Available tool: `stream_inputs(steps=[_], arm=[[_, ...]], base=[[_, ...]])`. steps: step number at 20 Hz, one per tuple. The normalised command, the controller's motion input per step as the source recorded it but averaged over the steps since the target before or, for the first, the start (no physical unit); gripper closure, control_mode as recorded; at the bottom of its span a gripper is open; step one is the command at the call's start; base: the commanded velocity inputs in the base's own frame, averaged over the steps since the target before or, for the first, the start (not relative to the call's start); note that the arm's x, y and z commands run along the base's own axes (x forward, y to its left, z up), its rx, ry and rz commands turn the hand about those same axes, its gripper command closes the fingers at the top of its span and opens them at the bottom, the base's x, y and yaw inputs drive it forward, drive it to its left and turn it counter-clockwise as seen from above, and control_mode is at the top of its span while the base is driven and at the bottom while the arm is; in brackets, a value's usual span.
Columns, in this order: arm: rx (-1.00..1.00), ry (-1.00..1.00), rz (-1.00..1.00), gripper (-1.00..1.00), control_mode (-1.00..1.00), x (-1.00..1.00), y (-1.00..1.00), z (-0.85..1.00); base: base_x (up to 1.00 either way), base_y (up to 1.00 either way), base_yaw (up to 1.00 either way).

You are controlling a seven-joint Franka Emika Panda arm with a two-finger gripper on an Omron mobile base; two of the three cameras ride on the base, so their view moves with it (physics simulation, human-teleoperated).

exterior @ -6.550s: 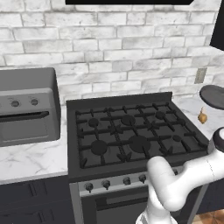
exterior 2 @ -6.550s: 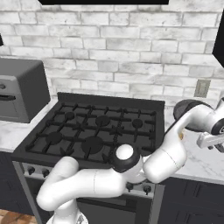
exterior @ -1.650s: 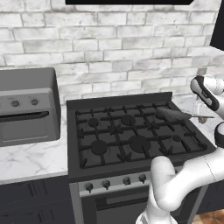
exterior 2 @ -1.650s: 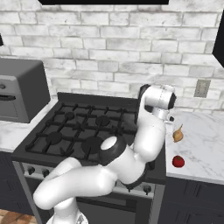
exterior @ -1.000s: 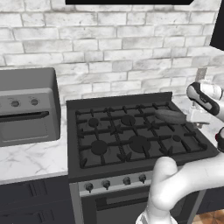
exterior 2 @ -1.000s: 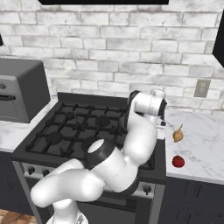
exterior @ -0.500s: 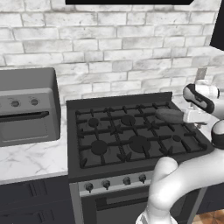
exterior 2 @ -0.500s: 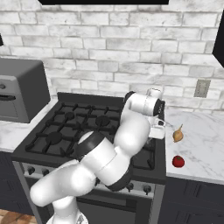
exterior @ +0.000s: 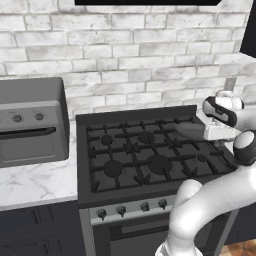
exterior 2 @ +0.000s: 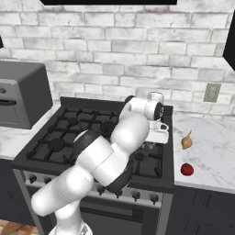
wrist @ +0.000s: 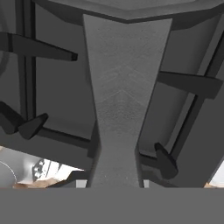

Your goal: Place the pan on the rear right burner on the stove. Then place the tomato and the onion in the pan and turn on the rear right burner.

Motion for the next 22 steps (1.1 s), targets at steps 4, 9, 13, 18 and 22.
stream_inputs(steps=[4,9,13,18,22], arm=[[-0.04,0.0,-0.01,1.0,-1.0,0.27,0.12,-0.06],[-0.05,0.0,-0.02,1.0,-1.0,0.31,0.06,-0.1],[-0.04,0.0,-0.03,1.0,-1.0,0.24,0.0,-0.1],[-0.02,0.0,-0.04,1.0,-1.0,0.29,0.0,-0.13],[-0.01,0.0,-0.03,1.0,-1.0,0.42,0.02,-0.15]], base=[[0.0,0.0,0.0],[0.0,0.0,0.0],[0.0,0.0,0.0],[0.0,0.0,0.0],[0.0,0.0,0.0]])
